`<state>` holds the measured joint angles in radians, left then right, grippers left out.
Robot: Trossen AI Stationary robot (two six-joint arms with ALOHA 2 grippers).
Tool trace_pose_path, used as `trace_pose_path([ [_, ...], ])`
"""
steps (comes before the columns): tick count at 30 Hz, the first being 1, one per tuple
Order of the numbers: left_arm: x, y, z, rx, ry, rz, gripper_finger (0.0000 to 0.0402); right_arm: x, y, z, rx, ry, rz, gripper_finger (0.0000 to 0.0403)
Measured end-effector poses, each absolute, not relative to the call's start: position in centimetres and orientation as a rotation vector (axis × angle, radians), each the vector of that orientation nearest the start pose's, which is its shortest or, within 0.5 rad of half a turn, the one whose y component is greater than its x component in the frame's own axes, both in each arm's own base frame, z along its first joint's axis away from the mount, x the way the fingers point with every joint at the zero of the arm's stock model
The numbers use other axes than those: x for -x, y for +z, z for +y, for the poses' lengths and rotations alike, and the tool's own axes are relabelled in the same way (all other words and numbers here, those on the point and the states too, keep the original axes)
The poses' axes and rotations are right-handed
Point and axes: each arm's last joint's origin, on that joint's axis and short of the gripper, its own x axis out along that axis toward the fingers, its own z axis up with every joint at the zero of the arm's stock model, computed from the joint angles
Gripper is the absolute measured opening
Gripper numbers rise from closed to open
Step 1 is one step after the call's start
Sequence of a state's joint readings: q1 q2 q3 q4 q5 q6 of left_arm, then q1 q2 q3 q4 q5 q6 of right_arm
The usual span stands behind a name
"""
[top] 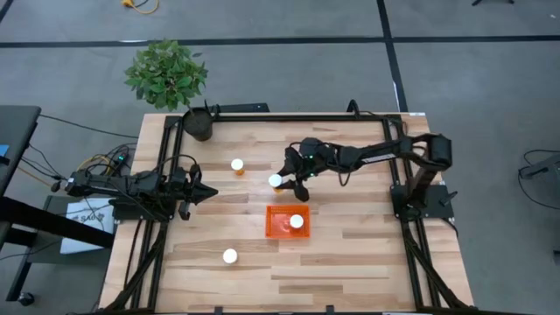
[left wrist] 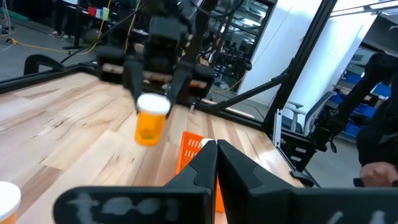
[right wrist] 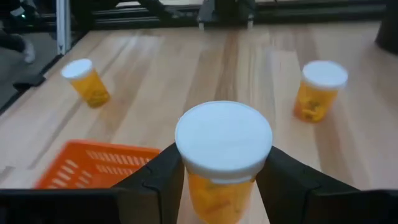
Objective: Pick and place pill bottles into a basket
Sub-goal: Put the orange pill bottle into the orange bin
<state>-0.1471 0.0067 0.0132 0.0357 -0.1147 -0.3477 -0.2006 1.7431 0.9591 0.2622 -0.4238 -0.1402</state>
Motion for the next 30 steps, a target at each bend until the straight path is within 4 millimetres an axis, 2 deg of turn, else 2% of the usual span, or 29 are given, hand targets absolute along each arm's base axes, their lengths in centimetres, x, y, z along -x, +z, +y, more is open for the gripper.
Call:
trace_pose_path([
  [6,-9.6,17.1,-1.1,0.353,-0.039,-0.036,0.0,-34.4,21.7,-5.4,-0.013,0.229,0.456,0.0163],
  [15,-9.6,17.1,-1.1,0.353,-0.039,-0.036,0.0,-33.2,24.1,-2.5,-0.046,0.236,0.464,0.0163],
  [30,-9.6,17.1,-1.1,0.353,-0.039,-0.036,0.0,-32.7,24.3,2.3,-0.049,0.276,0.512,0.0167],
])
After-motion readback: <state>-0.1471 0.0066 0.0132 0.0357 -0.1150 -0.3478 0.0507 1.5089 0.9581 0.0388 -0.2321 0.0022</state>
